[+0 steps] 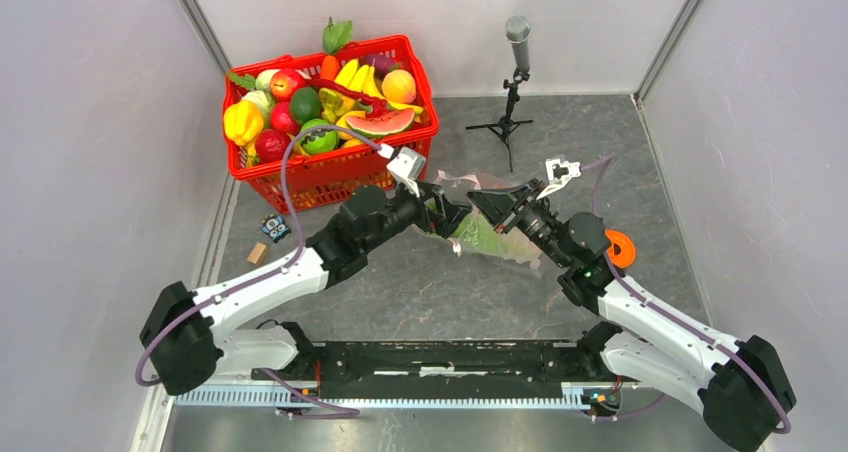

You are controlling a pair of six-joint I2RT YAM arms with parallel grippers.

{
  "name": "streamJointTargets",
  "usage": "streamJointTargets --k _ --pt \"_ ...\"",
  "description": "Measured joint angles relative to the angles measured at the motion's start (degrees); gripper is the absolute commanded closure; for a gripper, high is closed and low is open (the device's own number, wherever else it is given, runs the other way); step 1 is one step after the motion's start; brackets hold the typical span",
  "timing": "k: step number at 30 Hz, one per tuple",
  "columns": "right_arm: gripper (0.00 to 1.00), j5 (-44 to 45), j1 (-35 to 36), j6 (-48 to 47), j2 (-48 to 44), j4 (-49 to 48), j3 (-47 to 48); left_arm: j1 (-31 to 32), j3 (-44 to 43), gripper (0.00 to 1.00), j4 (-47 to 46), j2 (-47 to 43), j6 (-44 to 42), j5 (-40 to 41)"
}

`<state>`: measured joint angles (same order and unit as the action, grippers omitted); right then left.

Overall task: Place the food in the zip-top bag and seal the zipper
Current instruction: Place the fake fruit in the zipper food storage bag.

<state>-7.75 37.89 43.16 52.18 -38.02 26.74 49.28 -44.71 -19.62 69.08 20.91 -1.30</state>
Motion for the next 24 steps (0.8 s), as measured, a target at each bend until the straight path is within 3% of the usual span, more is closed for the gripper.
streamJointTargets --k 14,19,24 --pt "1.0 4.07 0.0 -0.63 -1.88 2.32 -1.01 0.09 -0.87 0.0 5.64 -7.21 -5.16 1.18" --pt "1.0 5.07 0.0 -1.51 -2.86 3.43 -1.07 -0.63 -4.72 0.0 9.77 -7.26 -9.55 5.42" --pt "1.0 5.22 0.0 -2.08 -2.97 3.82 -1.09 -5.14 -13.86 0.0 15.69 -5.51 -11.98 8.11"
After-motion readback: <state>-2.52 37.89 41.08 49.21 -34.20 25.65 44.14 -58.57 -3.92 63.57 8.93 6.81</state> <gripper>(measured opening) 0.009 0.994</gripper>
